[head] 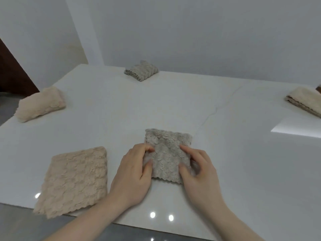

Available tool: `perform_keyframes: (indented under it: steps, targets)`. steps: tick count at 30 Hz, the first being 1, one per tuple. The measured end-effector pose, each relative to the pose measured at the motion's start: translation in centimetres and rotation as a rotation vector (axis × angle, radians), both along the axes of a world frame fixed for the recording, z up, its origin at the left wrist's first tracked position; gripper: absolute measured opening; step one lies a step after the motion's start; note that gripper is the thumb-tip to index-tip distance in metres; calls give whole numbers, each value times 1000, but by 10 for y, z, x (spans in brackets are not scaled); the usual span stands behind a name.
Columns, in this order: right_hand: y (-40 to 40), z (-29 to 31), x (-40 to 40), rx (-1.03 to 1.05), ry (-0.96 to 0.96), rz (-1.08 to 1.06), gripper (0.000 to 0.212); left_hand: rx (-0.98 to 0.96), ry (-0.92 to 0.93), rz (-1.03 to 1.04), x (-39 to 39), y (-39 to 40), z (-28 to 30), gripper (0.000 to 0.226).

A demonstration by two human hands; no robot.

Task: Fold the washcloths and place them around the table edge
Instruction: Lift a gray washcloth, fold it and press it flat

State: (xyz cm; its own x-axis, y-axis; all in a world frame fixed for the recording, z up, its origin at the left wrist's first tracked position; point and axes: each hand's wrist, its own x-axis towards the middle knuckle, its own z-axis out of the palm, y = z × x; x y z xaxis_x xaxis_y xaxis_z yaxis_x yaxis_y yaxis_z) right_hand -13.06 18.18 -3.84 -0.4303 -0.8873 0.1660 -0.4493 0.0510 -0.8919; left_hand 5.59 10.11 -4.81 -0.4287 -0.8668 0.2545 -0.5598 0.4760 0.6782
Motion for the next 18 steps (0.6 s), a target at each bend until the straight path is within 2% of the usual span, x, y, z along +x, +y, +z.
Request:
perform_keyframes:
  steps: [2,5,9,12,14,18]
  targets:
    - [2,11,-1,66,-25,-4,47,34,-32,1,0,2,9,32]
    - [11,37,-1,258,-216,21,46,129,-121,0,1,9,25,36]
    - [39,96,-8,481,-419,-80,43,428,-116,-9,-11,38,80,37]
    - [74,134,-14,533,-427,-131,39,578,-58,-58,-19,72,128,37]
    - [94,152,-21,541,-386,-146,37,614,-16,-61,-22,91,150,34]
    - [116,169,-49,545,-288,-151,35,706,-35,-79,-36,119,163,31]
